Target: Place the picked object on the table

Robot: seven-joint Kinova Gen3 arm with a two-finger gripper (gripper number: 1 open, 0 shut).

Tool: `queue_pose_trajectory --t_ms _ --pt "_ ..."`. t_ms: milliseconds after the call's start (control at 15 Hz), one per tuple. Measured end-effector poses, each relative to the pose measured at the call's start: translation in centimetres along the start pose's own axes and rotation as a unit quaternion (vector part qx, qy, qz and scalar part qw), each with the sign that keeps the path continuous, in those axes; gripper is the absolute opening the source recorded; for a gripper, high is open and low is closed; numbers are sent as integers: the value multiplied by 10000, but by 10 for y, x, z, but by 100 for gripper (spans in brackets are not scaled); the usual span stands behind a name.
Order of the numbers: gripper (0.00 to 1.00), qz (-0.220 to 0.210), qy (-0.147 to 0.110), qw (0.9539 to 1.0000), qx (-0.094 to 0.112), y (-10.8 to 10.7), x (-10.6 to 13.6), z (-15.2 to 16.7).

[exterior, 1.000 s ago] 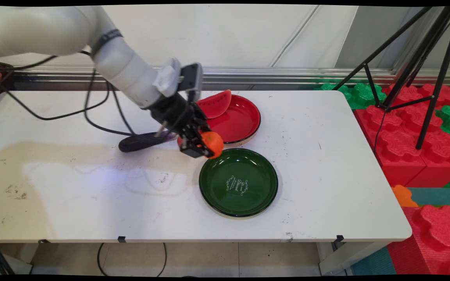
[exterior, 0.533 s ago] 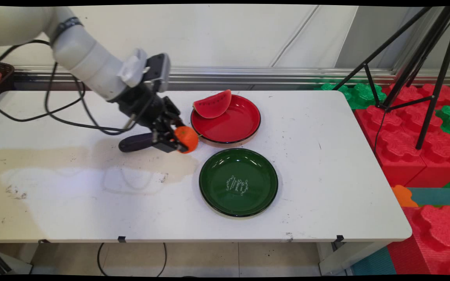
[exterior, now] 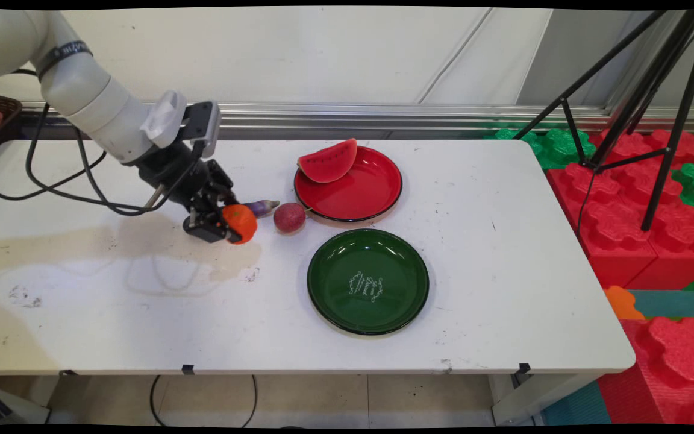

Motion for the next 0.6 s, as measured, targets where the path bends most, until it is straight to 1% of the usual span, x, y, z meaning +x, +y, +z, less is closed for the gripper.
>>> queue_pose_trajectory --t_ms 133,600 --pt "0 -82 -133 9999 -25 -3 -11 9" --pt "0 -333 -404 9985 -175 -8 -35 38"
